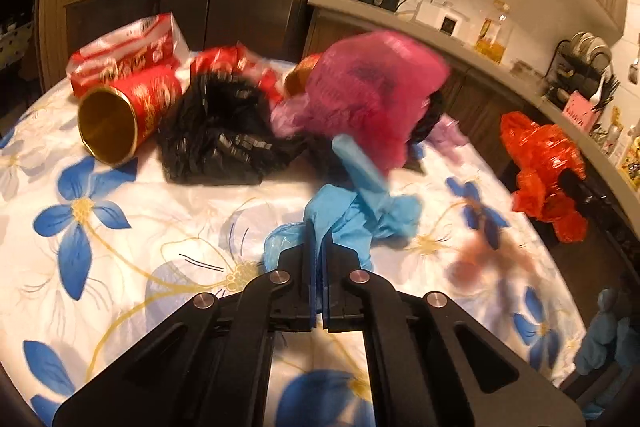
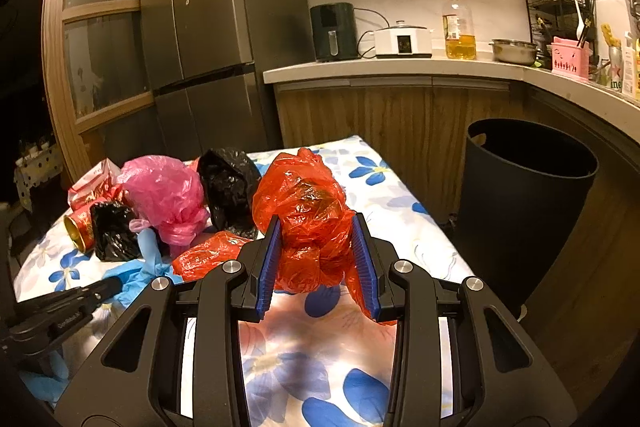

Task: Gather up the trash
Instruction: 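Carry the red bag and blue glove to the black bin and release both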

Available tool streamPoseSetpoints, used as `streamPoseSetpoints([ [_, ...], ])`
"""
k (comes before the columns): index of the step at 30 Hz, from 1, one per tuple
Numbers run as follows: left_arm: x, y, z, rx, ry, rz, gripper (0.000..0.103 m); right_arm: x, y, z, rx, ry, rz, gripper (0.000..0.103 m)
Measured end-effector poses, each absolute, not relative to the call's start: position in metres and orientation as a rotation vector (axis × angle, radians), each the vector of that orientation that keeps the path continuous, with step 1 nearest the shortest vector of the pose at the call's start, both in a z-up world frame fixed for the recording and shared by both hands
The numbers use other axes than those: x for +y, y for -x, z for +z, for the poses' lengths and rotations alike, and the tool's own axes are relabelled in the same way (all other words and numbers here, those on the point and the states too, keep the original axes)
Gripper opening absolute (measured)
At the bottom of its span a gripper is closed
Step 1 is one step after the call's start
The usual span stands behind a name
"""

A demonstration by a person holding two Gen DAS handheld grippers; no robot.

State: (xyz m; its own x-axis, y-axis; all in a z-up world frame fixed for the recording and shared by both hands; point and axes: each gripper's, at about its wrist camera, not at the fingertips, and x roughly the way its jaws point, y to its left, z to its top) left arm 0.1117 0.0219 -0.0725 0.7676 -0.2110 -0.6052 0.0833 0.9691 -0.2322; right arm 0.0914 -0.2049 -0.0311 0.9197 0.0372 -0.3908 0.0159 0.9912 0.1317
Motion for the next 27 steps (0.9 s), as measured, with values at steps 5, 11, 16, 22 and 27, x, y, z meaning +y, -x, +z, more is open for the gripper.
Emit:
streamPoseSetpoints([
  [5, 0.02, -0.092, -0.034, 0.585, 0.202, -0.208, 0.001, -0.212, -0.08, -0.024, 0.38, -0.141, 0.007, 0.035],
  [11, 0.008, -0.075, 0.016, 0.458, 0.172, -0.27, 0.001, -0.224, -0.07, -0.018, 0.364, -0.145, 0.004, 0.035],
  [16, -0.006, -0.078, 0.05, 0.39, 0.163, -0.324, 0.001, -0.239, -0.061, -0.011, 0.34, -0.157, -0.022, 0.035],
  [22, -0.047, -0.098, 0.07, 0.351, 0.12, -0.409, 0.001, -0.263, -0.057, 0.003, 0.304, -0.15, -0.084, 0.035],
  [27, -0.102, -0.118, 0.08, 0.333, 0.068, -0.515, 0.001, -0.304, -0.058, 0.018, 0.265, -0.15, -0.2, 0.035],
])
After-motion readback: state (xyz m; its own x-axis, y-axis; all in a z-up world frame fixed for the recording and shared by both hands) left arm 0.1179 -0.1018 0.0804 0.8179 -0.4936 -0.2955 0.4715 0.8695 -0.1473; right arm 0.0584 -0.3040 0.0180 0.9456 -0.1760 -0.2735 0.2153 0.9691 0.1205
